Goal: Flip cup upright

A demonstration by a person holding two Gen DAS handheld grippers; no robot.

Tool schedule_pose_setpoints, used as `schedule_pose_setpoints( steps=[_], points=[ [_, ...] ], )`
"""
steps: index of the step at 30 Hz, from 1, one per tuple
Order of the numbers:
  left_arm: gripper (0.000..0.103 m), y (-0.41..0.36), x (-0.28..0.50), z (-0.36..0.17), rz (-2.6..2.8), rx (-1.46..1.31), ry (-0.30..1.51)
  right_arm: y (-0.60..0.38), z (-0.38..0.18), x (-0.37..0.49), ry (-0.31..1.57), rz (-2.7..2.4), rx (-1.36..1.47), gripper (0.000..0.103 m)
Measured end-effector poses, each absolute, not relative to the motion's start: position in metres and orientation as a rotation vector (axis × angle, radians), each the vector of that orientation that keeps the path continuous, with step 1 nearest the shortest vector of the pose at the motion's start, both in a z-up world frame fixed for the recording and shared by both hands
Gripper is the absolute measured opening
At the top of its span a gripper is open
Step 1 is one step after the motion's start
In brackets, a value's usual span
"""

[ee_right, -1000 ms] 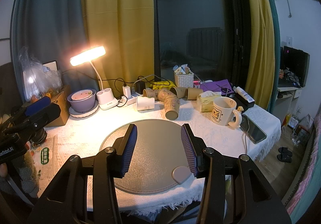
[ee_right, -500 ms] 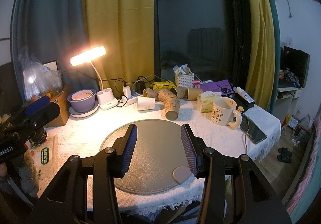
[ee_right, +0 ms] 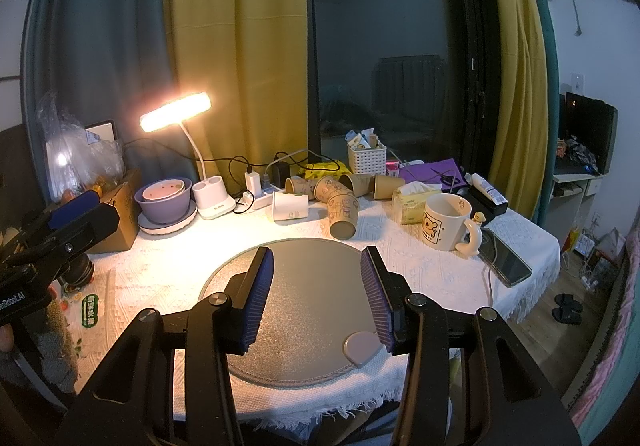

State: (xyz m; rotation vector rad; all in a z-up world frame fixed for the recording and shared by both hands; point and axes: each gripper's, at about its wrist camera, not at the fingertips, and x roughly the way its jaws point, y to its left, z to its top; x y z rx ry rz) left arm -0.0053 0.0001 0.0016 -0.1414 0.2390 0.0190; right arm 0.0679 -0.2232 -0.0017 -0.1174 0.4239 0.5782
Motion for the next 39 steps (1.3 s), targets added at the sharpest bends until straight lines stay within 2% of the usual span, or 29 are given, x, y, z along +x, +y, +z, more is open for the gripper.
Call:
schedule_pose_setpoints(
  steps=[19,25,26,28,39],
  points=[
    [0.092,0.000,0.007,0.002,0.011,-0.127,0.272,-0.225,-0.002,0.076,0.432,0.585,-0.127,0.048],
    [0.092,0.001,0.037,-0.008,0.013,-0.115,0.332,-0.220,-0.015,0.105,0.466,0.594,-0.130,0.048],
    [0.092,0.002,0.047,-0.010,0.011,-0.117,0.356,-0.220,-0.017,0.109,0.472,0.594,-0.130,0.050],
    [0.092,0.000,0.061,-0.018,0.008,-0.120,0.382,-0.219,-0.022,0.123,0.489,0.597,-0.125,0.060],
    [0.092,0.001,0.138,-0.036,0.026,-0.134,0.490,-0.221,-0.035,0.194,0.544,0.600,-0.112,0.060]
  ],
)
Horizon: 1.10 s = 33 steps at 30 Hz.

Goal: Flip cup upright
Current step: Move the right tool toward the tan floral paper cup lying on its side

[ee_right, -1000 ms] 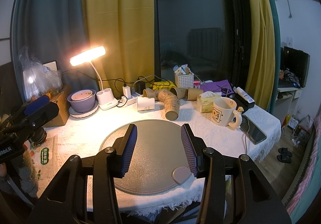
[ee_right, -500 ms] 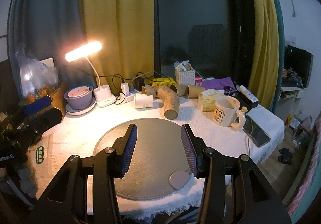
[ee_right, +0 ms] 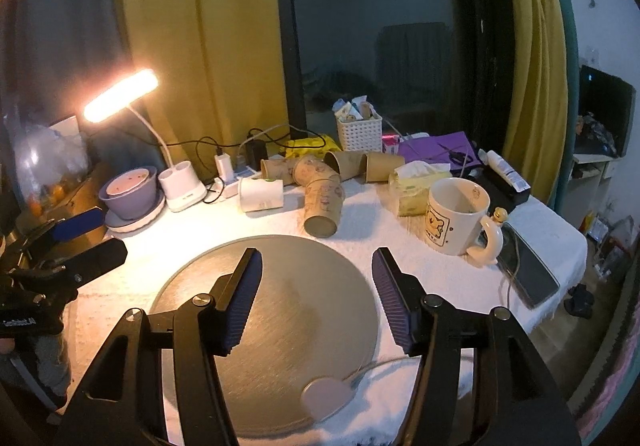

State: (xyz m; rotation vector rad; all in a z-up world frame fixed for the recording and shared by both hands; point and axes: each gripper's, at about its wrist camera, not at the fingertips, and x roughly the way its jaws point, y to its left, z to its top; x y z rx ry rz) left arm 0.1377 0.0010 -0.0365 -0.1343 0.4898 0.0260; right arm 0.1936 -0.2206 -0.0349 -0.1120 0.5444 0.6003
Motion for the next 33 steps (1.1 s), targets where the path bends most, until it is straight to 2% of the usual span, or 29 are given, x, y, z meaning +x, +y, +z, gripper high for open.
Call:
schedule_pose_setpoints(
  steps=[24,33],
  points=[
    [0.092,-0.003,0.315,-0.104,0.017,-0.186,0.723,-0.202,-0.083,0.359,0.653,0.676,-0.142,0.060],
    [0.092,0.003,0.373,-0.130,0.025,-0.214,0.783,-0.186,-0.103,0.408,0.680,0.708,-0.159,0.053]
  ],
)
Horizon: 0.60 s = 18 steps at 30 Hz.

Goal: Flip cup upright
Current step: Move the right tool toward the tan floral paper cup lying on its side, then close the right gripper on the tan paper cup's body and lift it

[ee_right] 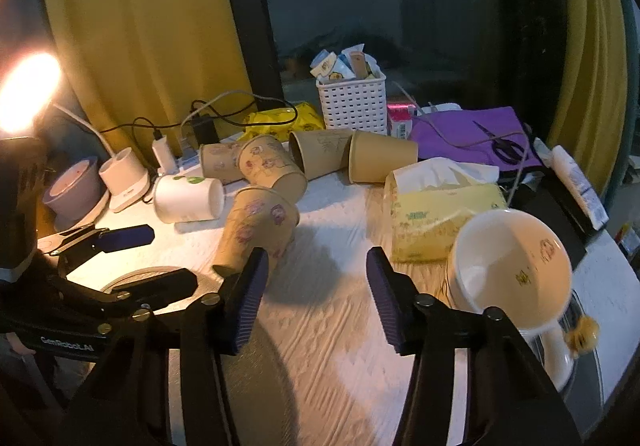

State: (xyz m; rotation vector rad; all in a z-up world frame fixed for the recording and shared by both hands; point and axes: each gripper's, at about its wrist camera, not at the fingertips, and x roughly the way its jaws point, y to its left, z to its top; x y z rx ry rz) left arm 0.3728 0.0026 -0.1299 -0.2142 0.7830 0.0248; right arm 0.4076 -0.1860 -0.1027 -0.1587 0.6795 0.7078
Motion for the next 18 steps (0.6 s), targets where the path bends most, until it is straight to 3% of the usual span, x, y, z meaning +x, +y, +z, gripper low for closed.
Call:
schedule_pose_setpoints(
  steps=[11,16,18],
  points=[
    [0.092,-0.002,0.429,-0.162,0.001,-0.256,0.888,-0.187,-0.115,0.447,0.698,0.704,-0.141,0.053],
    [0.069,-0.004,0.437,-0.174,0.002,-0.247,0.941,-0.189,-0.118,0.454,0.707,0.704,-0.130,0.053],
    [0.066,-0.004,0.438,-0.177,-0.007,-0.250,0.951,-0.188,-0.119,0.455,0.711,0.703,-0.127,0.053]
  ],
)
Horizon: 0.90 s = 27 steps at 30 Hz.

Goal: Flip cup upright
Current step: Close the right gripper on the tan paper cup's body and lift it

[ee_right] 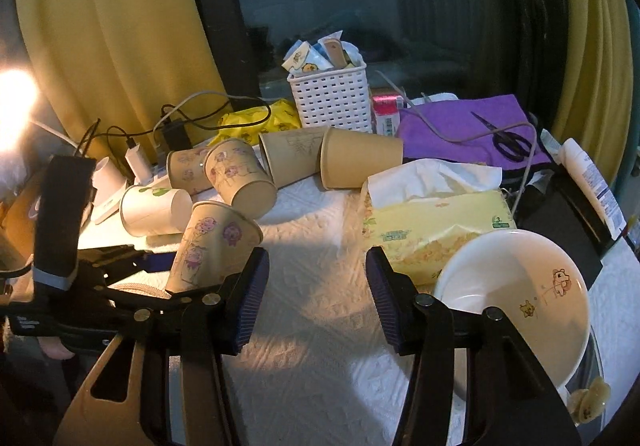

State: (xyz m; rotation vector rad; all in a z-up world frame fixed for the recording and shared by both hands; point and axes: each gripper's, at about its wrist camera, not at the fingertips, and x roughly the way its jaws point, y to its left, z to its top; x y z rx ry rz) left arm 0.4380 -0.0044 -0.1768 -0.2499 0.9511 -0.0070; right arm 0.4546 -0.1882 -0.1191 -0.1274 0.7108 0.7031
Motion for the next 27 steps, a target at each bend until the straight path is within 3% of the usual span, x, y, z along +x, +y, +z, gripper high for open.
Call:
schedule_pose_setpoints(
  steps=[24,25,27],
  points=[
    [0.064,-0.014,0.336,-0.118,-0.053,-0.137,0.761,-0.174,-0.080,0.378,0.687,0.762,-0.063,0.054],
    [0.064,-0.014,0.329,-0.116,-0.052,-0.129,0.757,-0.173,-0.078,0.372,0.687,0.766,-0.060,0.054],
    [0.064,-0.016,0.313,-0.112,-0.051,-0.115,0.739,-0.171,-0.073,0.358,0.686,0.777,-0.051,0.065]
  ],
)
